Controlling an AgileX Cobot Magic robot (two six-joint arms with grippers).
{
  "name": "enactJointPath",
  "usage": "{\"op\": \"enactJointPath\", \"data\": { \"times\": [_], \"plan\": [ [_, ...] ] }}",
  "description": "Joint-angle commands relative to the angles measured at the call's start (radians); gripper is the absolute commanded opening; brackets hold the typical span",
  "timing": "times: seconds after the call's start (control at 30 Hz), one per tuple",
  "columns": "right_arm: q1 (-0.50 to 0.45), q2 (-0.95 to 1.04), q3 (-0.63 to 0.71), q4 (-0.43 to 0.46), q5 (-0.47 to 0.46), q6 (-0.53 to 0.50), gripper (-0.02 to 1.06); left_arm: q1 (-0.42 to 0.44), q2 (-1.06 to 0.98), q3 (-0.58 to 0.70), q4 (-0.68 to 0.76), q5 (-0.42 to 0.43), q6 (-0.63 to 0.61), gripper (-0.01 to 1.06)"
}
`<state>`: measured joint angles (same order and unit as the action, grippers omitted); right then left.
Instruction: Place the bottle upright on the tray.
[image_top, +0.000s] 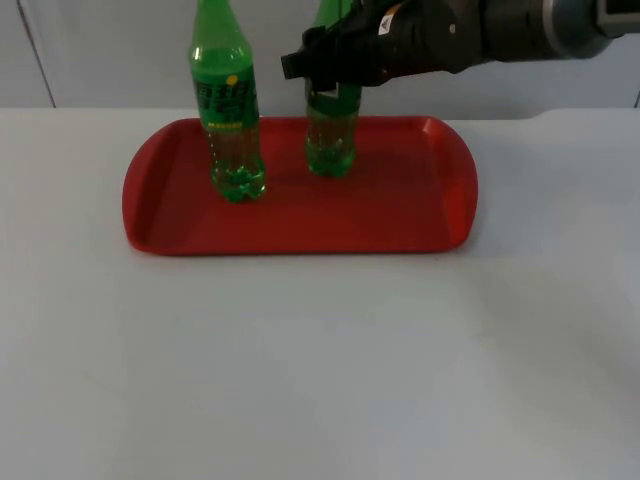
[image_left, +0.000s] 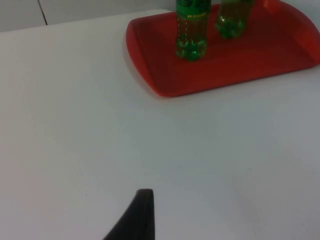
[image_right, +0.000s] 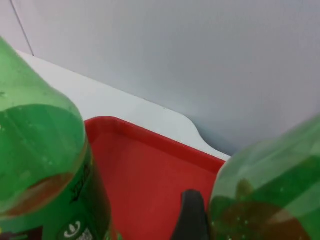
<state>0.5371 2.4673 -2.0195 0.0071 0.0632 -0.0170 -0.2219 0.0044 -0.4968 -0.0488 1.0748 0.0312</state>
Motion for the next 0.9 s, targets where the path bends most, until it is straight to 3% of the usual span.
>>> {"op": "enactJointPath", "data": {
  "times": [0.0, 0.1, 0.13, 0.27, 0.3, 0.37, 0.43, 0.87],
  "plan": [
    [0.006, 0.005, -0.001, -0.007, 0.025, -0.02, 0.11, 0.002, -0.004, 0.003, 0.006, -0.001, -0.001, 1.05],
    [0.006, 0.005, -0.001, -0.007, 0.025, -0.02, 0.37, 0.002, -0.004, 0.003, 0.006, -0.001, -0.001, 1.05],
    [0.006, 0.005, -0.001, -0.007, 0.025, -0.02, 0.37, 0.002, -0.004, 0.003, 0.006, -0.001, -0.001, 1.05],
    [0.006, 0.005, -0.001, -0.007, 0.016, -0.02, 0.77, 0.002, -0.004, 0.003, 0.006, -0.001, -0.001, 1.05],
    [0.006, 0.005, -0.001, -0.007, 0.016, -0.02, 0.77, 0.002, -0.004, 0.003, 0.006, -0.001, -0.001, 1.05],
    [0.006, 0.005, -0.001, -0.007, 0.019, -0.02, 0.91, 0.002, -0.004, 0.003, 0.006, -0.001, -0.001, 1.05],
    [0.006, 0.005, -0.001, -0.001, 0.023, -0.02, 0.95, 0.002, -0.004, 0.003, 0.006, -0.001, -0.001, 1.05],
    [0.006, -0.008, -0.001, -0.001, 0.078, -0.02, 0.95, 0.002, -0.004, 0.003, 0.006, -0.001, -0.001, 1.05]
  ]
}}
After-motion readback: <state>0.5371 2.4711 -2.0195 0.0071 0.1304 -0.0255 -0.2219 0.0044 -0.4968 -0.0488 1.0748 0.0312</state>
